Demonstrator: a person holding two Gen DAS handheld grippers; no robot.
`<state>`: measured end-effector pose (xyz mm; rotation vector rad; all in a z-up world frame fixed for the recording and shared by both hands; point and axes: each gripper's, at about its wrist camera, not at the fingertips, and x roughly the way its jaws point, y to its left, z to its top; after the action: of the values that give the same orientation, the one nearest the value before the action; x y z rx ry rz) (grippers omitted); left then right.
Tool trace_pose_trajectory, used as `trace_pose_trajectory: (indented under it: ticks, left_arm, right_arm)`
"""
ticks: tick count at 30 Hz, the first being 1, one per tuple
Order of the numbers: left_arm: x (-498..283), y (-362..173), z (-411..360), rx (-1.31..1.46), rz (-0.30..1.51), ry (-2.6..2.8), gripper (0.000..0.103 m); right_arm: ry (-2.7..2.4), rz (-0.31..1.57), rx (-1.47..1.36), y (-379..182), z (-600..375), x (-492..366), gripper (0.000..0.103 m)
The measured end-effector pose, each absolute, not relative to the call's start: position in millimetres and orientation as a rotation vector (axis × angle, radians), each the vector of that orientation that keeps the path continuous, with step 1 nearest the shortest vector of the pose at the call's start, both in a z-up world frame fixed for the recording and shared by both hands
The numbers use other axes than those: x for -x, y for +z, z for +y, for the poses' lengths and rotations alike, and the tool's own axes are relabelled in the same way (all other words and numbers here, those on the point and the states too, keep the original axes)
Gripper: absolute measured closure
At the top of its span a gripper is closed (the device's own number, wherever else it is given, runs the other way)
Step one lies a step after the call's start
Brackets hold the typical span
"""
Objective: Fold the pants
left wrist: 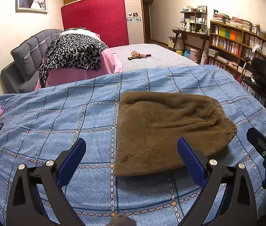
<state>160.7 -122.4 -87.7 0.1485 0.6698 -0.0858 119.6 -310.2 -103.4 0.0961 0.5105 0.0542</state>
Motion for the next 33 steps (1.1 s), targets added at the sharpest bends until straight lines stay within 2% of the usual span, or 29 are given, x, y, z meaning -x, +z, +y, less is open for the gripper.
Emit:
trace_pose_trajectory:
  ticks: [33]
  left_arm:
    - [-167.9, -100.1, -125.2, -0.152, 0.695, -0.115, 0.007]
  right_arm:
    - [0.069, 0.568, -0.098, -122.6, -308.4, -134.3, 0.003]
